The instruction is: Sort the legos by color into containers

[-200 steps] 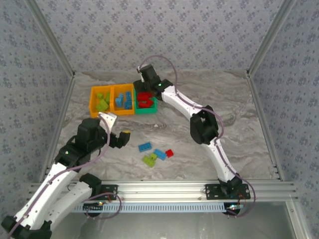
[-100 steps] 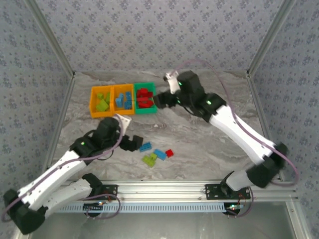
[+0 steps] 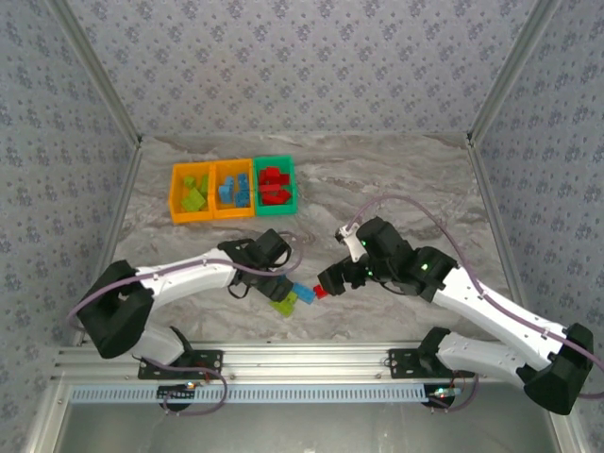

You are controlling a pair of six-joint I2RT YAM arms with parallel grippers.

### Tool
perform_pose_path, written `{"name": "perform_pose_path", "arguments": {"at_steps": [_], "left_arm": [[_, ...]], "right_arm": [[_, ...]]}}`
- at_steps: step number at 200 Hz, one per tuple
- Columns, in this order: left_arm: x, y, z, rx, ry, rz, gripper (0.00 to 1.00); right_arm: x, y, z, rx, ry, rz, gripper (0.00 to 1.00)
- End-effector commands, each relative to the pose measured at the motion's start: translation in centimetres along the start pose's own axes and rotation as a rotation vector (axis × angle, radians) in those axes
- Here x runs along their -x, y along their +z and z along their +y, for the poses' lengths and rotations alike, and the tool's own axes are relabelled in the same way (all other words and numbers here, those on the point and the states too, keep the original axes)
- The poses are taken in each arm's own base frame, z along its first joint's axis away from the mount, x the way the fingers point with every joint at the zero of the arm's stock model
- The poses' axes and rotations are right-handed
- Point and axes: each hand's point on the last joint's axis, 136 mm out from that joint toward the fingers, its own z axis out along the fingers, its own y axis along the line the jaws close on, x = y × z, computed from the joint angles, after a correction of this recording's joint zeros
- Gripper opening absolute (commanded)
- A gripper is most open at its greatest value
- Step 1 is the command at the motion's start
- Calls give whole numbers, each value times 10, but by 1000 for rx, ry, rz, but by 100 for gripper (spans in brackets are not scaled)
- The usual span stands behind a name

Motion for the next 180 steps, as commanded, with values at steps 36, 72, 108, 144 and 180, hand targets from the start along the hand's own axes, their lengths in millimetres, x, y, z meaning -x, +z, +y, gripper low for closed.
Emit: {"name": "perform_pose_path", "arguments": {"at_steps": [36, 72, 108, 144, 180], "left_arm": [[14, 23, 8, 24, -59, -4, 68], [9, 32, 9, 6, -94, -1, 48], [13, 29, 13, 16, -124, -18, 32], [44, -10, 33, 57, -201, -189, 28], [94, -69, 99, 154, -352, -439, 28]], "right_arm": [[6, -5, 15, 37, 35, -25, 100], [3, -6, 33, 122, 23, -2, 100], [1, -5, 36, 131, 29, 8, 100], [14, -9, 38, 133, 15, -39, 100], [19, -10, 36, 117, 10, -58, 100]]}}
